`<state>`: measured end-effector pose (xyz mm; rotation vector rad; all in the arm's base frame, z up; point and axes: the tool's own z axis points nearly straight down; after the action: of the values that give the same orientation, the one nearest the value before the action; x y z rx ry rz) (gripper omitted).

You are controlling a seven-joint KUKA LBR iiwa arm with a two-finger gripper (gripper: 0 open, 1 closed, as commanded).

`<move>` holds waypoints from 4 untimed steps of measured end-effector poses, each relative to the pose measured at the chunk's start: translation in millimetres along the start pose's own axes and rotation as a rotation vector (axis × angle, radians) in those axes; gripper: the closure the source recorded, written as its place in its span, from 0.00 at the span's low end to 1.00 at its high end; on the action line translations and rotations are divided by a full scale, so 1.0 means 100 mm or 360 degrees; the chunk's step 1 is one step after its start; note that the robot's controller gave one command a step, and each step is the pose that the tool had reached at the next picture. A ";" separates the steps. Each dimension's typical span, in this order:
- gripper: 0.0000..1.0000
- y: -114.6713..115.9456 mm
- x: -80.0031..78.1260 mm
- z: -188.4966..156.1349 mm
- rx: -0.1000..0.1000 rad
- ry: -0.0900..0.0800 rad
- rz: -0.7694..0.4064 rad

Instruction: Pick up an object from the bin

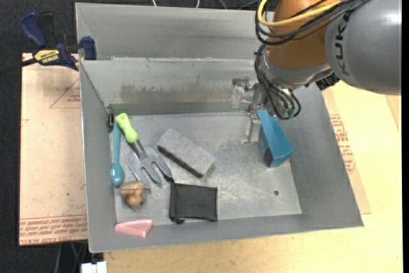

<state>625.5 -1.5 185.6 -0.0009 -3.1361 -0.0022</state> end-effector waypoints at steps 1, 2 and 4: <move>0.00 0.00 -0.01 -0.05 0.0000 -0.0012 0.0000; 0.00 0.55 0.12 0.75 0.0000 -0.0017 -0.0123; 0.00 1.02 0.35 0.79 -0.0004 -0.0012 0.0112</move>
Offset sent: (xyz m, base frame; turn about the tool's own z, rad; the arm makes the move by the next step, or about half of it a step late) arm -0.0203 0.0820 -0.1156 -0.1145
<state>590.4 100.2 107.4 -0.1119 -3.1419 -0.0055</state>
